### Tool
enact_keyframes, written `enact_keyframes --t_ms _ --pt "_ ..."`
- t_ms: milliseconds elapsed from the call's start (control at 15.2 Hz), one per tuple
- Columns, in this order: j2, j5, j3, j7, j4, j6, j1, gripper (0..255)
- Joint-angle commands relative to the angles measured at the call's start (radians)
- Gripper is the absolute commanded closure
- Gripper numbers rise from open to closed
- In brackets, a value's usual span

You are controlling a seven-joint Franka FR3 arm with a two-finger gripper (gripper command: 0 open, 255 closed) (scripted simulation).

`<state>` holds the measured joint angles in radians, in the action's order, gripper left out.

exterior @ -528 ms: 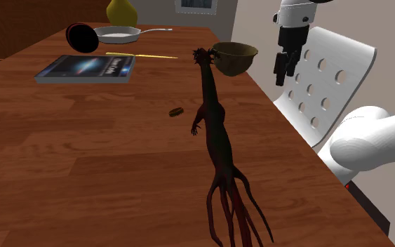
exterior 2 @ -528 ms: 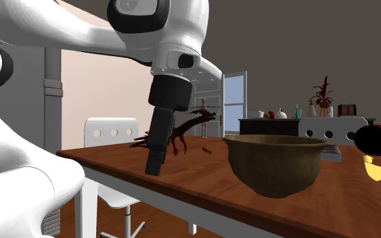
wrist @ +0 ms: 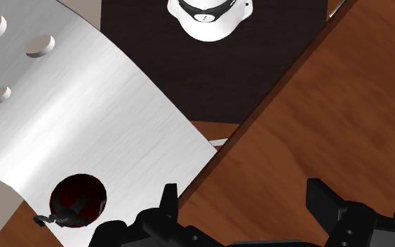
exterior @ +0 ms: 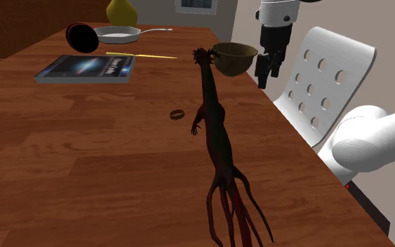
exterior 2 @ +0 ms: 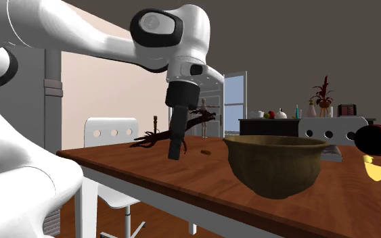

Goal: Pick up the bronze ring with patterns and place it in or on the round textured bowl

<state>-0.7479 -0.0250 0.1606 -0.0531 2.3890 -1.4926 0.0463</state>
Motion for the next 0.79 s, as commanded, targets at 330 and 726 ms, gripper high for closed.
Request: enact_keyframes --t_ms 330,726 --pt "0.137 -0.05 0.173 -0.168 -0.123 -0.056 0.034 0" --pt "0.29 -0.035 0.324 -0.321 -0.267 -0.091 0.04 0"
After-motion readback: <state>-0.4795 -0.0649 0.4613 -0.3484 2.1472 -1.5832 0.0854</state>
